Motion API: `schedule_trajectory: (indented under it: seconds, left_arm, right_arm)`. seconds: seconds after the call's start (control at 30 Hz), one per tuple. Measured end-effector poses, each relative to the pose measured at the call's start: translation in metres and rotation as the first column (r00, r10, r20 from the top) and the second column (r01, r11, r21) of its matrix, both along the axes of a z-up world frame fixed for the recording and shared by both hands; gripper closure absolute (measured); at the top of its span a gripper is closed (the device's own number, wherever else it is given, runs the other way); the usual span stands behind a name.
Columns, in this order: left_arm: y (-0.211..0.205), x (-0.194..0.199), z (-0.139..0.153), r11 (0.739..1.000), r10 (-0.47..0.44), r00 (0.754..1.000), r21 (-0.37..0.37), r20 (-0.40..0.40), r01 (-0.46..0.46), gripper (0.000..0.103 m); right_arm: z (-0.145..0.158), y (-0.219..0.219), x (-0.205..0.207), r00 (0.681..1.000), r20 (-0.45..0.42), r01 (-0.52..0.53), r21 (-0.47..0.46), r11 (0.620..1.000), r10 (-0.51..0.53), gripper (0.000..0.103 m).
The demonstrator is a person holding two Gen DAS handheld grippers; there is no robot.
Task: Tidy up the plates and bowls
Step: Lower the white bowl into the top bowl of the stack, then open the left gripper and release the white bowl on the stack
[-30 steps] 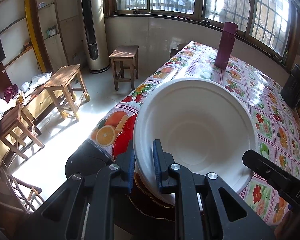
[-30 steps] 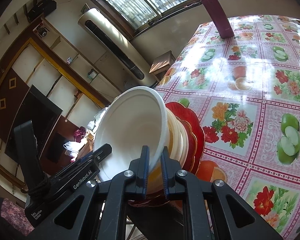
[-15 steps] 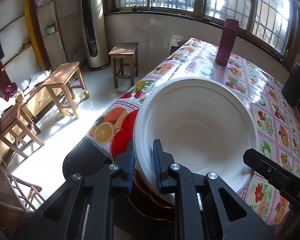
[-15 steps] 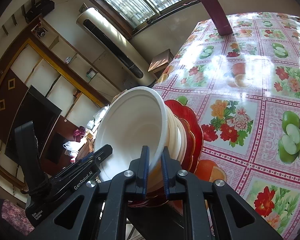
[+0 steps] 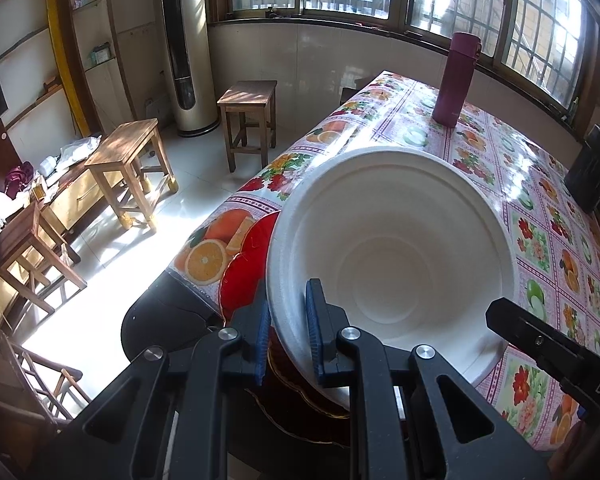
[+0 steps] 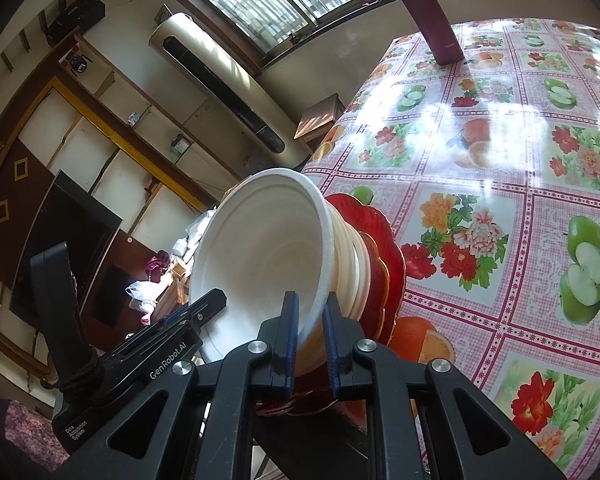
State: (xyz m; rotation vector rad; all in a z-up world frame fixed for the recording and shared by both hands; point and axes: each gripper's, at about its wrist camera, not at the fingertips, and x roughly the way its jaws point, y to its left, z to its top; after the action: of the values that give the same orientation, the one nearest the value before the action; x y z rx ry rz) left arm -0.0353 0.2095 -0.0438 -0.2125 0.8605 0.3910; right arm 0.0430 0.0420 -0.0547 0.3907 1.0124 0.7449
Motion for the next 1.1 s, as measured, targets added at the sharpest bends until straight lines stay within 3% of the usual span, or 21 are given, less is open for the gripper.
schedule_trajectory:
  seconds: [0.5,1.1]
  left_arm:
    - [-0.0018,0.0027,-0.003,1.0,-0.007,1.0,0.003,-0.007,0.007,0.087]
    - [-0.0011,0.0036,-0.005,1.0,-0.014,1.0,0.013,-0.006,0.014,0.056]
  right_arm:
    - [-0.0024,0.0011,0.0032,1.0,-0.007,0.005,-0.007,1.0,-0.005,0.088]
    - [-0.0047,0.0059,0.0068,1.0,-0.026,0.007,-0.024,1.0,-0.007,0.088]
